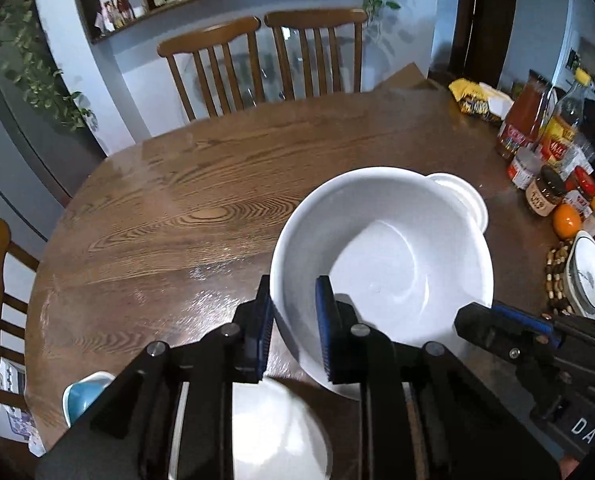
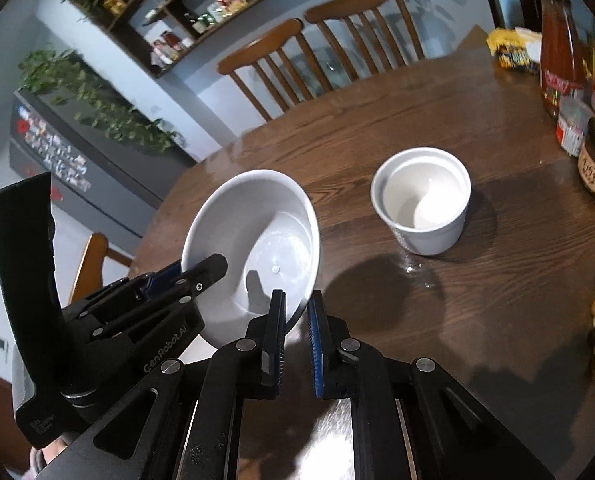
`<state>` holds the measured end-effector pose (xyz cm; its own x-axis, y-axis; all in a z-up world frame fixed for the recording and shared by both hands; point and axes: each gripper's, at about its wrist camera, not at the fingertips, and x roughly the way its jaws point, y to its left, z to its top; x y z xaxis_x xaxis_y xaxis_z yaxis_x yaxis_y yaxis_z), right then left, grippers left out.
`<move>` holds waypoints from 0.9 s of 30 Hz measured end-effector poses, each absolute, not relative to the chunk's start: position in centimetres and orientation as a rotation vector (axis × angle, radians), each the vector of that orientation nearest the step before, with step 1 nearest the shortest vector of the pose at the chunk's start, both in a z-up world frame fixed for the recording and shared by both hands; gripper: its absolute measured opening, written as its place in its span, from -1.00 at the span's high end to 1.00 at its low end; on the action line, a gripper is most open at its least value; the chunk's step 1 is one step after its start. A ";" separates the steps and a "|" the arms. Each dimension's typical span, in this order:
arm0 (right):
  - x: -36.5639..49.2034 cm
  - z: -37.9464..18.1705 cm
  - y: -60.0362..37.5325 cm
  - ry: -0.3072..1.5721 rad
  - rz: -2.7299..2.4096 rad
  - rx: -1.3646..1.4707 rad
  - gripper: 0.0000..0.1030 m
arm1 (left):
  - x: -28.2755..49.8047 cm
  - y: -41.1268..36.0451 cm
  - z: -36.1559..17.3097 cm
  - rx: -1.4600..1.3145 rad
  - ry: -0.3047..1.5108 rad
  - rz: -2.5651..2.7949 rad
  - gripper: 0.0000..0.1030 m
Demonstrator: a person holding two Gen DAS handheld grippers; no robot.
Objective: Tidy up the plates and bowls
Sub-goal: 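Lift the medium white bowl and lower it into the large white bowl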
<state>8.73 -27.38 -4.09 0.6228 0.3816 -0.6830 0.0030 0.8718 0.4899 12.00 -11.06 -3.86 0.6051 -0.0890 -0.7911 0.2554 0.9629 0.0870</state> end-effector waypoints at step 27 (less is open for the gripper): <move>4.0 -3.2 -18.8 0.921 0.368 0.318 0.76 | 4.2 -2.3 -3.7 0.043 0.900 -0.080 0.65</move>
